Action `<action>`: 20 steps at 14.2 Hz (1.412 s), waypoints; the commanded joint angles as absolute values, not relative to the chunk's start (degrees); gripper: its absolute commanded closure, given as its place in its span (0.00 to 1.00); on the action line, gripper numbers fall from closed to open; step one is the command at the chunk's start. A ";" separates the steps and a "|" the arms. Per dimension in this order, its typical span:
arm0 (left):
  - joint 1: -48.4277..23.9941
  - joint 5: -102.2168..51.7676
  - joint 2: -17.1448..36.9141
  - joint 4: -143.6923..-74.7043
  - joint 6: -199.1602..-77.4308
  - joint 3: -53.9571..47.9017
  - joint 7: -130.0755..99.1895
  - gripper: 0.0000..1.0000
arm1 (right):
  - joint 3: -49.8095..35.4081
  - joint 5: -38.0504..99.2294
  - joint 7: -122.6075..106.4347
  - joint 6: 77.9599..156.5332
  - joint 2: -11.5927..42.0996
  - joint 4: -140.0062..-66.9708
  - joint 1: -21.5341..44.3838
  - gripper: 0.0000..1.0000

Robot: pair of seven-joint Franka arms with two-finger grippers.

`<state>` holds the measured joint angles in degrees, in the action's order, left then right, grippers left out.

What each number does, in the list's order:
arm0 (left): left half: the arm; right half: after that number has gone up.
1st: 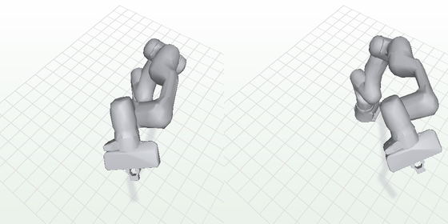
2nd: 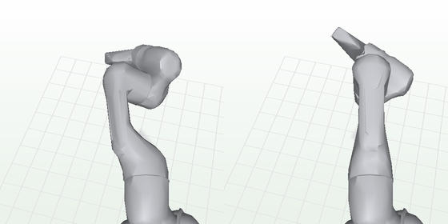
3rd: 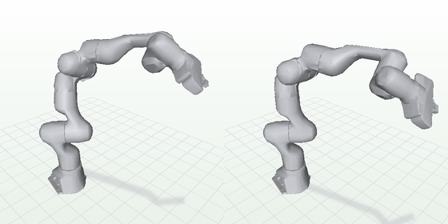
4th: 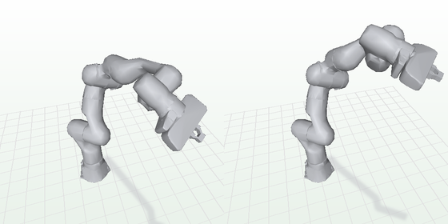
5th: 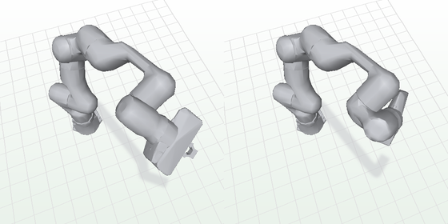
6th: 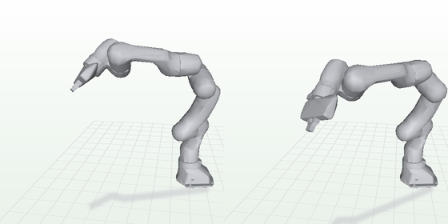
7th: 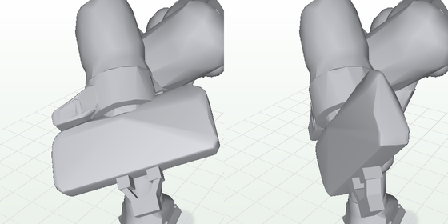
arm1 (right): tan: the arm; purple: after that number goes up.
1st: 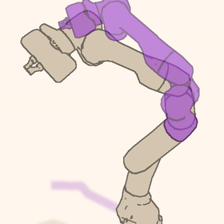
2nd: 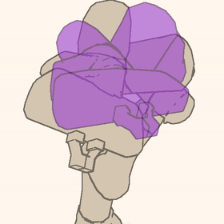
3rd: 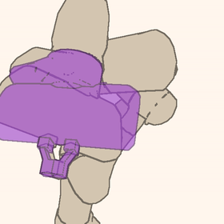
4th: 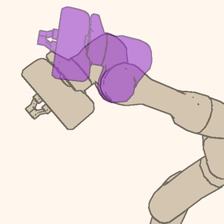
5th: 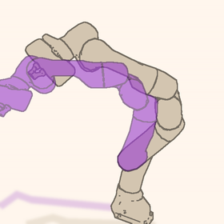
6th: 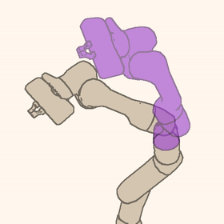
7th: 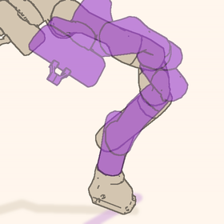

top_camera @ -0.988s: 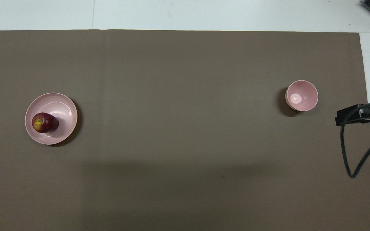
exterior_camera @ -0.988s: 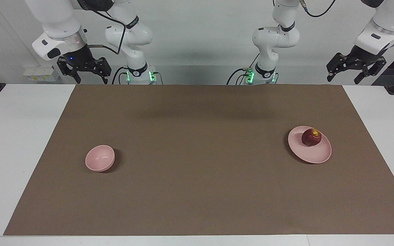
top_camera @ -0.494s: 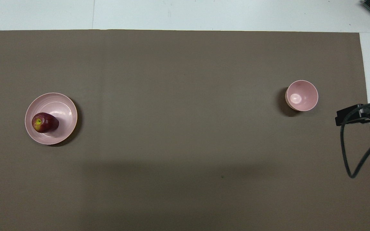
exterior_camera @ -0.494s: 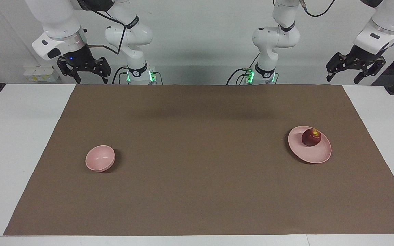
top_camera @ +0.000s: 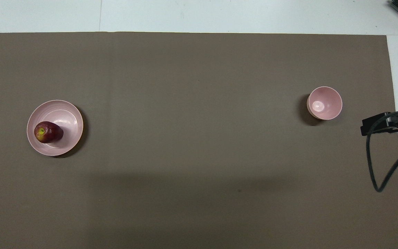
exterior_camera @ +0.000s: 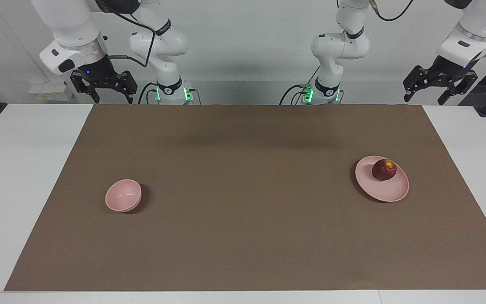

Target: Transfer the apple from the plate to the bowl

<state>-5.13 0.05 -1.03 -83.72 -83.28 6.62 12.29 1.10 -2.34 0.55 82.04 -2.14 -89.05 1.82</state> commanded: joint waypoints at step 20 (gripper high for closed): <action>-4.13 -2.10 -5.62 -115.56 -111.34 8.00 13.62 0.00 | 1.41 -0.79 -0.96 82.62 -1.41 -88.06 0.79 0.00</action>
